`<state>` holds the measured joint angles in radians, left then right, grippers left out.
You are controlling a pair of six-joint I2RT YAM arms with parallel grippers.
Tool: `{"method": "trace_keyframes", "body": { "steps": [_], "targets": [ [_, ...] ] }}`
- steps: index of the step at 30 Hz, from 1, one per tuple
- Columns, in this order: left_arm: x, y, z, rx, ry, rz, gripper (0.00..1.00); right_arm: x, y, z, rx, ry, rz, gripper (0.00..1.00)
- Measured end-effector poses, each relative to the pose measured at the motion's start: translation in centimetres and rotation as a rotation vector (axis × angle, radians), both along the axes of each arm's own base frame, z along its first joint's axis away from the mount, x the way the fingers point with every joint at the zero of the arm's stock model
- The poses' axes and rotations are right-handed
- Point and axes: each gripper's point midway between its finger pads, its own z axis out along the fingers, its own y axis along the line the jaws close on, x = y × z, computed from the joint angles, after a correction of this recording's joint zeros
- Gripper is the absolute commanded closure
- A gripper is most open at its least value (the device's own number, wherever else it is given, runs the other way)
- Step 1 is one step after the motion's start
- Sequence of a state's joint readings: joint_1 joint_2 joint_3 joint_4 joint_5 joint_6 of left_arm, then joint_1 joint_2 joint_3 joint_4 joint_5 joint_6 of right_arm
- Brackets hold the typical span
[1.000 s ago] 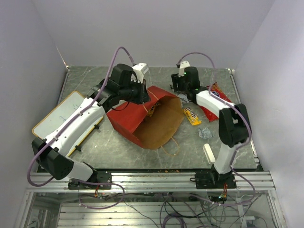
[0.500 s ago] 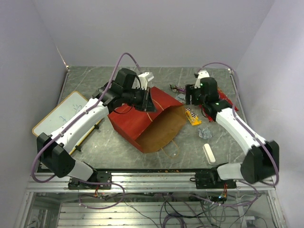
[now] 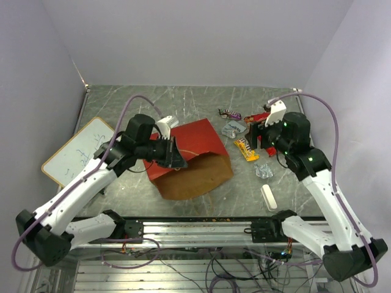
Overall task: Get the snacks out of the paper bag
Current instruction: Take out the snack from the paper bag.
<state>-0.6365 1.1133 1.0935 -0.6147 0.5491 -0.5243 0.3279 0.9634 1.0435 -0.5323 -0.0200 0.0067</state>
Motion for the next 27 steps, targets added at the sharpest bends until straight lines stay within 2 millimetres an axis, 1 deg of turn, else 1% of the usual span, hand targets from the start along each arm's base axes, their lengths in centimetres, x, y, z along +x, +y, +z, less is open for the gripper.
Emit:
{"method": "trace_keyframes", "body": {
  "steps": [3, 6, 10, 12, 14, 17, 20, 24, 27],
  "targets": [
    [-1.0, 0.8, 0.3, -0.024, 0.002, 0.026, 0.93, -1.9, 2.0, 1.1, 0.055, -0.034, 0.139, 0.3],
    [-1.0, 0.7, 0.4, -0.042, 0.018, 0.05, 0.93, -4.4, 4.1, 1.7, 0.113, -0.076, 0.286, 0.31],
    [0.2, -0.2, 0.2, -0.044, 0.043, 0.072, 0.93, -6.6, 6.4, 2.8, 0.148, -0.123, 0.457, 0.32],
    [1.2, -0.9, 0.6, -0.049, 0.044, 0.076, 0.93, -7.6, 7.4, 3.1, 0.139, -0.148, 0.552, 0.33],
    [2.1, -1.5, 1.1, -0.058, 0.034, 0.08, 0.93, -8.3, 8.0, 3.0, 0.119, -0.165, 0.629, 0.33],
    [3.4, -2.4, 2.0, -0.062, 0.027, 0.088, 0.93, -9.4, 8.8, 2.7, 0.078, -0.191, 0.749, 0.33],
    [4.4, -2.8, 2.5, -0.062, 0.022, 0.111, 0.93, -10.5, 9.6, 2.1, 0.039, -0.259, 0.884, 0.36],
    [5.3, -3.4, 3.1, -0.075, 0.029, 0.135, 0.93, -12.0, 10.6, -0.3, -0.003, -0.332, 1.033, 0.37],
    [6.1, -4.1, 3.3, -0.075, 0.032, 0.144, 0.93, -13.2, 12.3, -2.6, -0.035, -0.355, 1.153, 0.38]
  ]
}}
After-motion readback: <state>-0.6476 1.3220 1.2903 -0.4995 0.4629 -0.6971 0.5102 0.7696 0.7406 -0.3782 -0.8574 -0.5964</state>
